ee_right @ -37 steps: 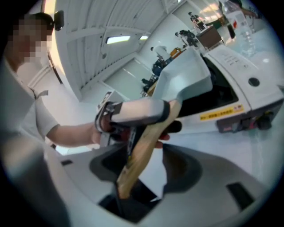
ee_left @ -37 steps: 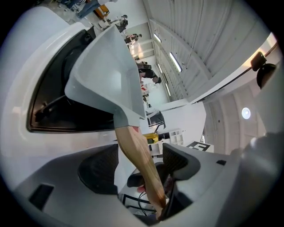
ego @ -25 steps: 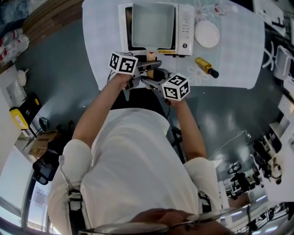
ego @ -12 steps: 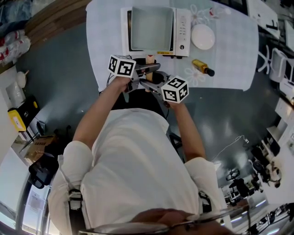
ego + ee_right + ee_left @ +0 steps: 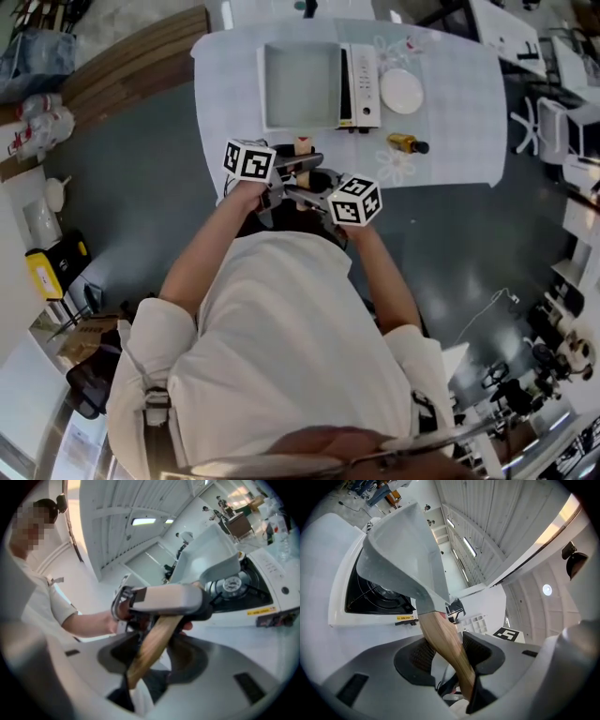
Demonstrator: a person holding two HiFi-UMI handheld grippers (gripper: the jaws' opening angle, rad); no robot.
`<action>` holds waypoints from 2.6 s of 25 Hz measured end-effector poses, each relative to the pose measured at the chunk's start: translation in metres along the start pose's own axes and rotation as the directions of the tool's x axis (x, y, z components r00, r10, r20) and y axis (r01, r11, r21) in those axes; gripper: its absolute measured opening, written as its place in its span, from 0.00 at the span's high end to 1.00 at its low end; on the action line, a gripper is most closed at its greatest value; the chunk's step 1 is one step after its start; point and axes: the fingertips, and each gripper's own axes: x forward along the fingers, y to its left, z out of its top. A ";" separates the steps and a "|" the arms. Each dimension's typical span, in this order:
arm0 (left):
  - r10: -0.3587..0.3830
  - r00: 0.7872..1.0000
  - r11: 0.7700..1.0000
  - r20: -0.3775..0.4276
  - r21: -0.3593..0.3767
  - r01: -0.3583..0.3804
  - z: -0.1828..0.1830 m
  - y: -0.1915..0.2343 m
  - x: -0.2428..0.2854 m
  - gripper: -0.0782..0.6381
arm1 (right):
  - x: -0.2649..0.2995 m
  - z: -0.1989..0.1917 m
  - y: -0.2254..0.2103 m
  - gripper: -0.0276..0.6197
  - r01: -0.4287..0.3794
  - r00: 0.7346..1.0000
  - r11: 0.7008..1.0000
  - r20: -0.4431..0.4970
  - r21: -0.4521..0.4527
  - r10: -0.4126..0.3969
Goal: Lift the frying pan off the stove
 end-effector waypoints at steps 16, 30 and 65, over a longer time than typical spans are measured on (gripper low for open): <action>-0.059 0.993 0.995 -0.102 0.078 0.067 -0.077 -0.053 -0.112 0.61 | 0.064 -0.045 0.119 0.64 0.080 0.993 0.997 0.088 -0.001 -0.079; -0.088 0.981 0.987 -0.171 0.117 0.109 -0.148 -0.090 -0.193 0.60 | 0.107 -0.090 0.210 0.64 0.118 0.978 0.993 0.172 0.005 -0.117; -0.092 0.992 0.980 -0.085 0.168 0.106 -0.240 -0.160 -0.179 0.60 | 0.046 -0.171 0.276 0.64 0.079 0.984 0.993 0.169 -0.093 -0.062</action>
